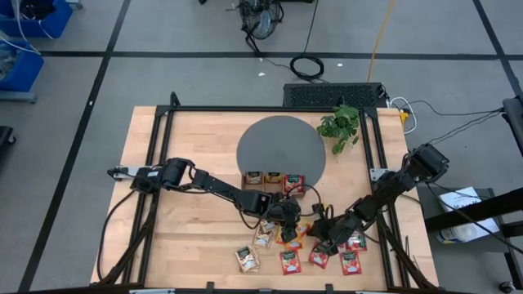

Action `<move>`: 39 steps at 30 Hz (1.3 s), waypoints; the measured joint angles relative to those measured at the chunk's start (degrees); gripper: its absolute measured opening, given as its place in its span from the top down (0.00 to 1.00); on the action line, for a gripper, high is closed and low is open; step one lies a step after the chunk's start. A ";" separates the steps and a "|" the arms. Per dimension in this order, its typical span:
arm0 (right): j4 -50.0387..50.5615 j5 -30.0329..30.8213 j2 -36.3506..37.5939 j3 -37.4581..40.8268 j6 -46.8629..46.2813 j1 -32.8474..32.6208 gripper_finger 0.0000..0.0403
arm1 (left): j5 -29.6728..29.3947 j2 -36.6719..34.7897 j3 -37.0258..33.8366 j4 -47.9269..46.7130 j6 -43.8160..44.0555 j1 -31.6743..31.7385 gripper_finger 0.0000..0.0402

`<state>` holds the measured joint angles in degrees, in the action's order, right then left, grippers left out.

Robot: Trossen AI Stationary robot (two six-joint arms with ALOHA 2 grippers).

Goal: Pick & Place Tea
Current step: Put the yellow tea bag into the middle wooden organizer

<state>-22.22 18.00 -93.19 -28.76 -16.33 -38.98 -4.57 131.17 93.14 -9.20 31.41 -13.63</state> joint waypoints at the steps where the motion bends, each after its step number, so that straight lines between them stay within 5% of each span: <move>1: -0.46 -0.05 0.00 0.28 -0.03 0.02 1.00 | 0.01 0.00 0.00 0.04 -0.03 0.00 0.44; 9: -0.47 -0.13 0.00 0.34 -0.03 0.05 1.00 | 1.59 0.00 0.00 1.08 -1.16 0.00 0.47; 27: -0.25 -0.16 -0.04 0.38 -0.87 0.05 1.00 | 2.46 -0.04 -0.02 2.14 -4.28 0.01 0.99; 31: -0.23 -0.16 -0.04 0.38 -1.00 0.05 1.00 | 2.41 -0.04 -0.02 1.31 -6.80 0.00 0.95; 39: 0.99 -0.29 1.05 -0.34 1.15 -1.22 1.00 | 2.58 -1.03 -0.04 0.16 -6.88 0.13 0.72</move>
<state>-21.23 17.72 -92.13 -29.11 -15.18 -40.20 -1.99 130.15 93.10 -9.04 24.53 -13.50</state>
